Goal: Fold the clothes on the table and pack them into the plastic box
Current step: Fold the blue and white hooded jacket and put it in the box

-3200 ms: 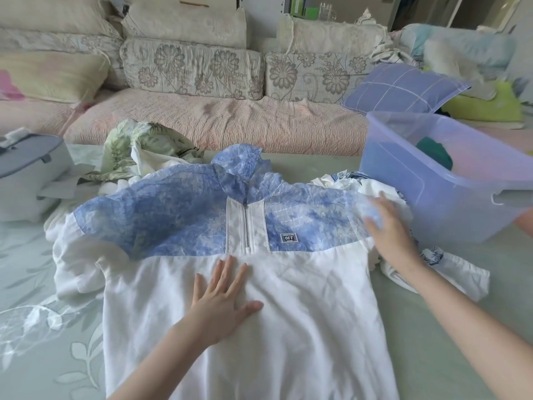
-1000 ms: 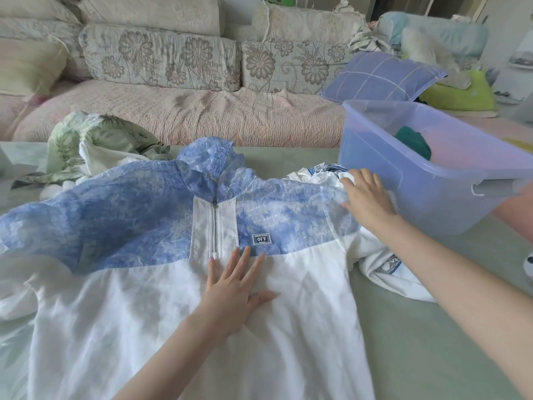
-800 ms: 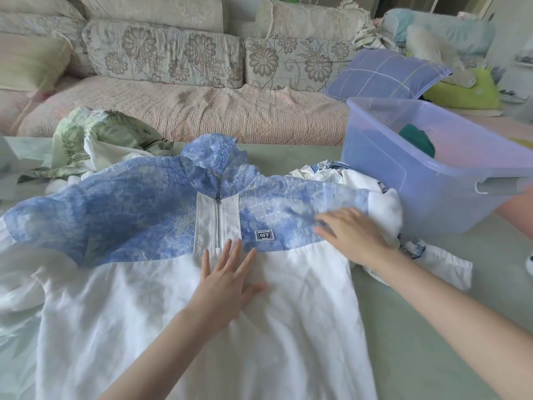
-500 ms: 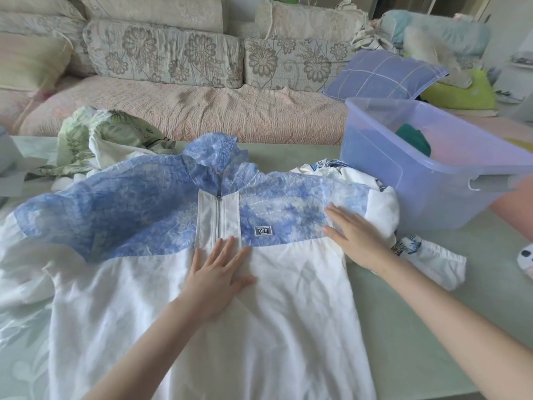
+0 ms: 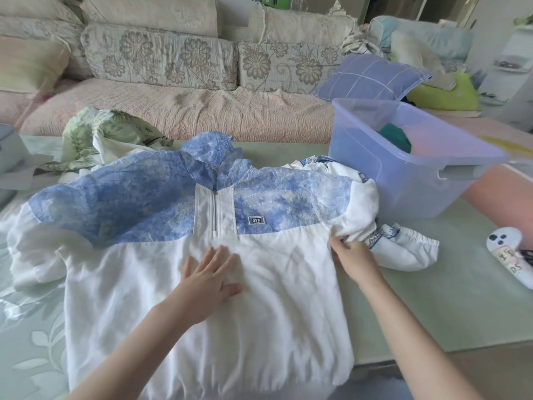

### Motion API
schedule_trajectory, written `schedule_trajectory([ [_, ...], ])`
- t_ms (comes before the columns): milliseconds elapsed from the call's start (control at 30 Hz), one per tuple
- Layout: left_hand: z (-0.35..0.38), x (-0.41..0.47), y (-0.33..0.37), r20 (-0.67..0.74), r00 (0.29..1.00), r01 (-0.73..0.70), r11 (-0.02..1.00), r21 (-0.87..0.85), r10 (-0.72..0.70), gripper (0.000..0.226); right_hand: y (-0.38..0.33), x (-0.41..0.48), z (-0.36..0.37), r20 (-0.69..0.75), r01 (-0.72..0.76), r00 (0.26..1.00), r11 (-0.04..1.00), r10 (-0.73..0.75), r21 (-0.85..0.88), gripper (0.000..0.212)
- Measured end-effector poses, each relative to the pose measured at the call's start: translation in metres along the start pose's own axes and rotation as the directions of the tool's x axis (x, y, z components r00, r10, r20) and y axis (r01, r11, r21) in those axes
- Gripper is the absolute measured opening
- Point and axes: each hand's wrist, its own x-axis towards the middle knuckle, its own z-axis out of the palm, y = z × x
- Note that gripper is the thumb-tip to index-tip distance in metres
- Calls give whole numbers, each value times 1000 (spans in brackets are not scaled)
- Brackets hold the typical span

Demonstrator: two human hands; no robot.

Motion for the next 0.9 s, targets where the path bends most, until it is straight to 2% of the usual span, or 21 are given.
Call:
schedule_trajectory([
  [33, 0, 0, -2, 18, 1000, 6, 1000, -2, -6, 127, -3, -2, 4, 13, 17, 1000, 999, -18, 44, 49],
  [67, -1, -1, -2, 29, 999, 19, 1000, 4, -19, 136, -5, -3, 6, 31, 35, 999, 995, -38, 95, 47],
  [100, -3, -2, -3, 35, 999, 30, 1000, 4, -30, 136, -6, -4, 7, 31, 63, 997, 988, -68, 138, 49],
  [133, -4, -3, -2, 42, 998, 35, 999, -5, -35, 127, -8, -4, 8, 17, 90, 995, 981, -94, 174, 54],
  [233, -6, -6, -1, 43, 998, 38, 999, 18, -39, 76, -4, -4, 10, -30, 139, 990, 966, -135, 217, 60],
  [300, -6, -6, -1, 45, 998, 43, 999, 13, -44, 69, -1, -4, 6, -65, 141, 990, 955, -128, 262, 57],
  [400, -8, -6, -4, 46, 998, 36, 999, 7, -36, 65, 6, 4, 0, -34, 76, 997, 917, -68, 392, 28],
  [500, -7, -5, -5, 60, 997, 50, 999, 9, -51, 61, 6, 4, -1, -17, 12, 1000, 881, -5, 473, 18],
  [667, -7, -7, -3, 76, 995, 72, 997, 5, -72, 58, 7, 2, -1, -14, 14, 1000, 844, -8, 536, 24],
  [733, -9, -7, -4, 79, 994, 71, 997, 7, -71, 59, 7, 3, -1, -33, 29, 999, 827, -13, 561, 35],
  [900, -11, -7, -10, 91, 991, 99, 995, -2, -98, 62, 7, 9, 5, -82, 58, 996, 852, -18, 520, 48],
])
